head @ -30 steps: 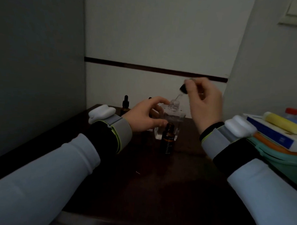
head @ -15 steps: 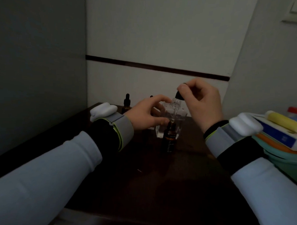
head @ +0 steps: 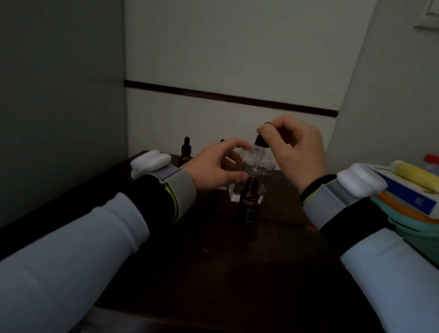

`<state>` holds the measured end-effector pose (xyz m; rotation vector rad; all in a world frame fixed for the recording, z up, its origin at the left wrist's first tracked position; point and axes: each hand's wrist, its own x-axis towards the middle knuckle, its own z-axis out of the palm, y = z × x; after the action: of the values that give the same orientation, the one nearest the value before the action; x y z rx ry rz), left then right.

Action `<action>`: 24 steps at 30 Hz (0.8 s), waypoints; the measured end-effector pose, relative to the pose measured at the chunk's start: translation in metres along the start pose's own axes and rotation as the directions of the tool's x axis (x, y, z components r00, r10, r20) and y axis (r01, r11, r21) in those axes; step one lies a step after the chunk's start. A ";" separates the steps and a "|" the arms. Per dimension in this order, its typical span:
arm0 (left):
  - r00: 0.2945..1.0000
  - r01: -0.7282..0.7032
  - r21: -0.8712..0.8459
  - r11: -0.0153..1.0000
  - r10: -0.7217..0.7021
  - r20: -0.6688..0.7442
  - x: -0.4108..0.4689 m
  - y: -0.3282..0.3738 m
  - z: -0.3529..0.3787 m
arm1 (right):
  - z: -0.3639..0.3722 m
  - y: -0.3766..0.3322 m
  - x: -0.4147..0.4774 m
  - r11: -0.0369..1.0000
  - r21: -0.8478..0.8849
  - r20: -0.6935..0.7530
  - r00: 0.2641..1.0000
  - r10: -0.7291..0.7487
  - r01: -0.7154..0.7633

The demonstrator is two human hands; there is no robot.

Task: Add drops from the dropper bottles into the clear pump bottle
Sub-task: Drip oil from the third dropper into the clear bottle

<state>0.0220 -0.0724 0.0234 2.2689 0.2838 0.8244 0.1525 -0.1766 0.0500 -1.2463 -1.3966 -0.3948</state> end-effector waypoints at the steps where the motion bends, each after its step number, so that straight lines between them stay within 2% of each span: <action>1: 1.000 0.003 0.000 1.000 -0.003 0.000 0.000 0.000 0.000 | 0.000 0.000 0.000 1.000 0.004 0.006 1.000 0.005 -0.005; 12: 1.000 0.008 -0.005 1.000 -0.008 0.007 0.000 -0.001 0.001 | -0.001 -0.002 -0.001 1.000 -0.004 0.006 1.000 0.001 -0.001; 14: 1.000 0.005 -0.002 1.000 -0.005 0.002 0.001 -0.001 0.001 | -0.002 -0.003 0.001 1.000 0.030 -0.045 0.999 -0.001 0.002; 19: 1.000 0.005 -0.014 1.000 -0.005 0.004 0.000 -0.001 0.000 | -0.011 -0.007 0.008 0.988 0.134 -0.308 0.951 -0.030 0.074; 21: 1.000 0.005 -0.009 1.000 -0.005 0.010 0.000 -0.001 0.000 | -0.012 -0.006 0.009 0.986 0.145 -0.333 0.942 -0.035 0.087; 24: 1.000 0.008 -0.001 1.000 -0.008 0.016 0.000 0.001 -0.001 | -0.008 -0.002 0.008 0.993 0.095 -0.285 0.958 -0.044 0.074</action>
<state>0.0212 -0.0726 0.0242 2.2711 0.2853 0.8010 0.1566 -0.1808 0.0597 -1.0200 -1.1952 -0.5133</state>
